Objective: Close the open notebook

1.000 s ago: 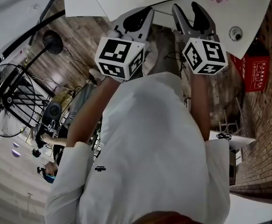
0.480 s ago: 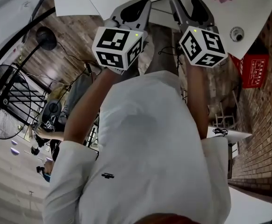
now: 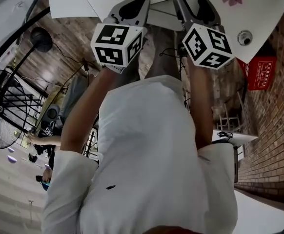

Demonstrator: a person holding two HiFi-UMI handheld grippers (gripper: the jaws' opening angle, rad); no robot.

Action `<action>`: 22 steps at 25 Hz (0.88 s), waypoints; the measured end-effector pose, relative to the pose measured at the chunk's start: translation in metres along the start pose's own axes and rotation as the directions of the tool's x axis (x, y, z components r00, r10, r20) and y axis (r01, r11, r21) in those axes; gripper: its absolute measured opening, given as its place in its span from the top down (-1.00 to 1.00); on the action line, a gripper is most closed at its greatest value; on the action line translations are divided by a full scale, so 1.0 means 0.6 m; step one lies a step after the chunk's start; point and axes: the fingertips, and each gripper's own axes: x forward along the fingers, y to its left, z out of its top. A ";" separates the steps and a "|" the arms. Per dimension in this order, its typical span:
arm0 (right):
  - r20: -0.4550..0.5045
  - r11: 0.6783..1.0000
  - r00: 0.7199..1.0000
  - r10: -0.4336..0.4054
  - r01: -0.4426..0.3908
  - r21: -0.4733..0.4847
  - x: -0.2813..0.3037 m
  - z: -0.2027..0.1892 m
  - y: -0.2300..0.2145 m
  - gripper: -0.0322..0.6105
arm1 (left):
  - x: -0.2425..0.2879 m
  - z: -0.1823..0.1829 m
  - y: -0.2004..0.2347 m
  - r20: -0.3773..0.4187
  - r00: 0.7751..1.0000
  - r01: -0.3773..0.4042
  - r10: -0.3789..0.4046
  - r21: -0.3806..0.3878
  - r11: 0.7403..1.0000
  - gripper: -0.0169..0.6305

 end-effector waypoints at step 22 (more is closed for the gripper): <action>-0.079 0.998 0.996 -0.053 0.050 -0.033 0.024 -0.012 -0.009 -0.03 | 0.045 -0.026 0.014 -0.080 0.996 0.023 -0.025 -0.031 0.999 0.92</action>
